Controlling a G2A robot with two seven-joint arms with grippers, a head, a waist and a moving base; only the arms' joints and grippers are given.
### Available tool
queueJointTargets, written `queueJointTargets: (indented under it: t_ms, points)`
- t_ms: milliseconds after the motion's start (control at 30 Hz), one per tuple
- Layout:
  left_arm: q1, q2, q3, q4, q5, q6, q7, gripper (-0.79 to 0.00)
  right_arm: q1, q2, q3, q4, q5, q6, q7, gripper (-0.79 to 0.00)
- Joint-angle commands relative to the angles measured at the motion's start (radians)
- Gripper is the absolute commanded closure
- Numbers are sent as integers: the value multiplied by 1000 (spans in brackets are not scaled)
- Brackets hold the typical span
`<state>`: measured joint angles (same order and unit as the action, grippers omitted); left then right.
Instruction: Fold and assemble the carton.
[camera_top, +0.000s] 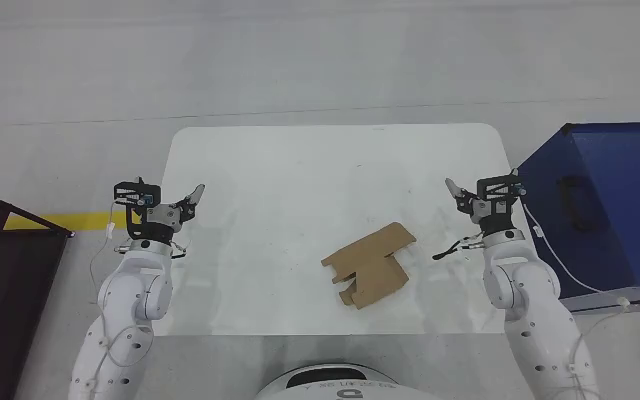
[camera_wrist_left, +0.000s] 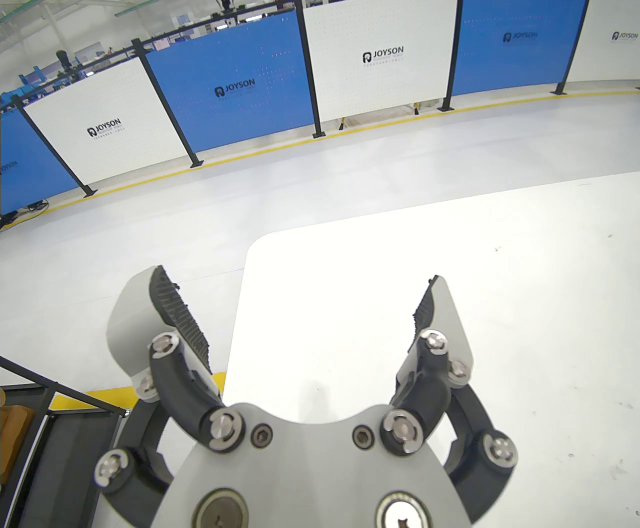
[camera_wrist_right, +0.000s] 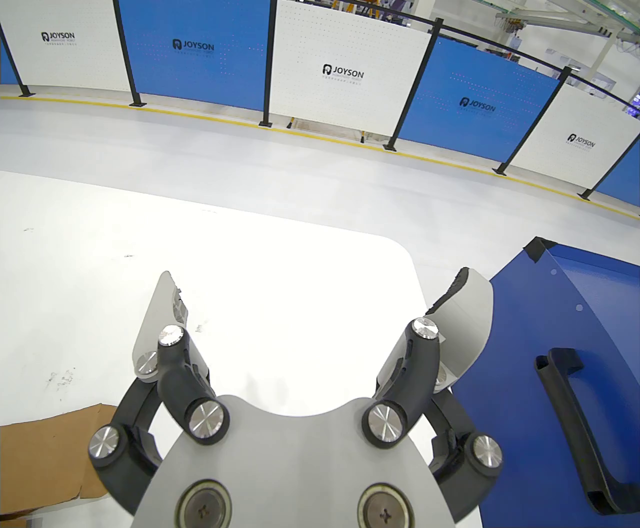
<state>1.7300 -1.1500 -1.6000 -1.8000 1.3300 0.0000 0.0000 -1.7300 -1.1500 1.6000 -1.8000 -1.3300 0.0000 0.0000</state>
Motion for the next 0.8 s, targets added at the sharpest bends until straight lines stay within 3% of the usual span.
queueJointTargets:
  t_ms: [0, 367, 467, 633, 767]
  points:
    - [0, 0, 0, 0, 0, 0, 0, -785, 0, 0, 0, 0, 0, 0, 0, -785]
    - [0, 0, 0, 0, 0, 0, 0, -785, -5, 2, -10, -26, -31, -37, -6, -785]
    - [0, 0, 0, 0, 0, 0, 0, -785, -19, 14, -40, -76, -171, -199, 13, -785]
    - [0, 0, 0, 0, 0, 0, 0, -785, -71, 26, -119, -156, -467, -293, 43, -785]
    - [0, 0, 0, 0, 0, 0, 0, -785, -109, 47, -157, -200, -718, -459, -14, -785]
